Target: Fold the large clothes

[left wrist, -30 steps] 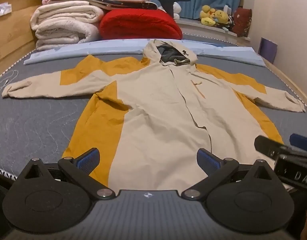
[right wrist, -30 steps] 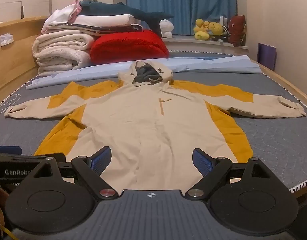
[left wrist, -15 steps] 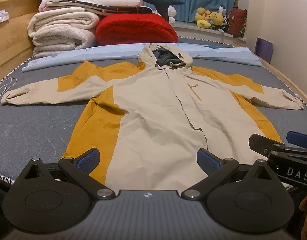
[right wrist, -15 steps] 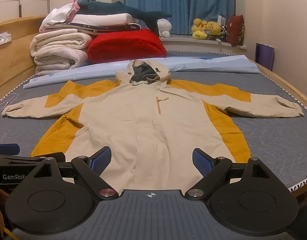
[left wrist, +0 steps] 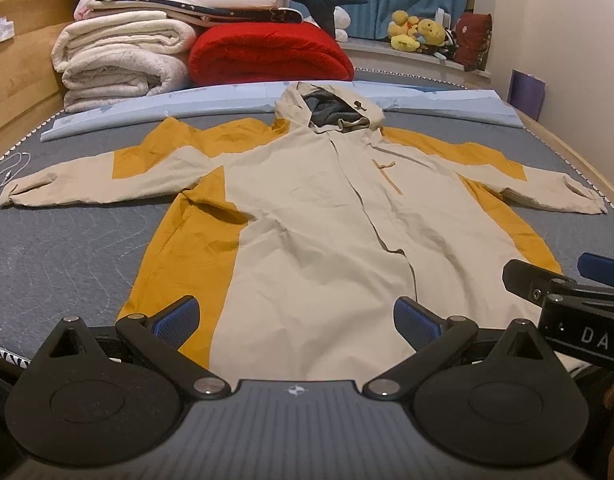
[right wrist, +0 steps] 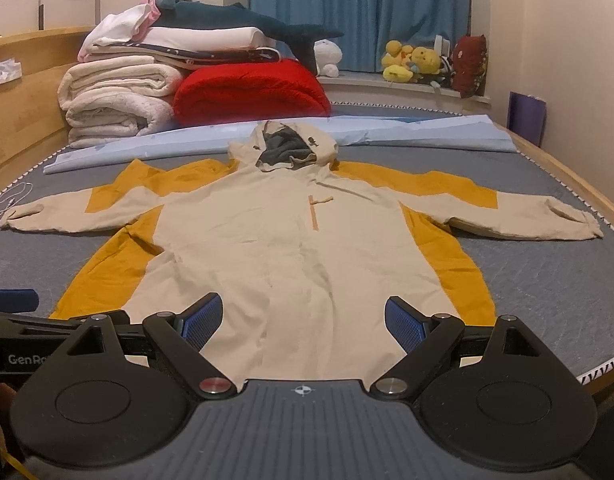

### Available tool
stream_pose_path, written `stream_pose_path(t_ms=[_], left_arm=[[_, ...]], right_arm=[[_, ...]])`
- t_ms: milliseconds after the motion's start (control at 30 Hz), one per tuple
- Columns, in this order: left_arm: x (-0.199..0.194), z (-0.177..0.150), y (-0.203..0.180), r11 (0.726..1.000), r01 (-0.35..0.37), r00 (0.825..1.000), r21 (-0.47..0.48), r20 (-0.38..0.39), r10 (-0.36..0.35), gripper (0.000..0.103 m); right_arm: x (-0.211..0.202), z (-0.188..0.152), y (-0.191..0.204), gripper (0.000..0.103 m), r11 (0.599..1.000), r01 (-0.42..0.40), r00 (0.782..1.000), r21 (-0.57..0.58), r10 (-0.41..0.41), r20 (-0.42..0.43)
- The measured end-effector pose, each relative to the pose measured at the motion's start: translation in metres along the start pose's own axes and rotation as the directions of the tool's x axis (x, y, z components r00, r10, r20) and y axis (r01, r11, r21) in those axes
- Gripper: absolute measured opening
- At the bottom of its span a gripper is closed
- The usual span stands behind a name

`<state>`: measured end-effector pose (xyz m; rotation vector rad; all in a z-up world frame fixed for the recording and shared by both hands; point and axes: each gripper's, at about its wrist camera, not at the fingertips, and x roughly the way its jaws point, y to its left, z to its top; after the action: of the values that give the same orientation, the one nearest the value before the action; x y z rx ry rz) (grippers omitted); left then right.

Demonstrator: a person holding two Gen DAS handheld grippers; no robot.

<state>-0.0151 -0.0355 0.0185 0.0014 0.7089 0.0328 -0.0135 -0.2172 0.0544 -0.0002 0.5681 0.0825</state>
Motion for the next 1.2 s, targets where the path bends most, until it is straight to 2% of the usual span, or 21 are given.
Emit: stream_pose_path(t_ms=[267, 500, 1200], left_arm=[[-0.005, 0.021, -0.004, 1.0, -0.003, 1.0, -0.014, 0.001, 0.003, 0.103], [-0.005, 0.017, 0.016, 1.0, 0.001, 1.0, -0.017, 0.017, -0.001, 0.103], [-0.003, 0.017, 0.015, 1.0, 0.005, 1.0, -0.019, 0.016, -0.005, 0.103]], right_arm=[[-0.001, 0.0, 0.003, 0.089, 1.0, -0.011, 1.0, -0.012, 0.011, -0.001], [-0.003, 0.001, 0.0, 0.089, 1.0, -0.019, 1.0, -0.018, 0.019, 0.0], [-0.003, 0.002, 0.0, 0.088, 1.0, -0.022, 1.0, -0.016, 0.022, -0.003]])
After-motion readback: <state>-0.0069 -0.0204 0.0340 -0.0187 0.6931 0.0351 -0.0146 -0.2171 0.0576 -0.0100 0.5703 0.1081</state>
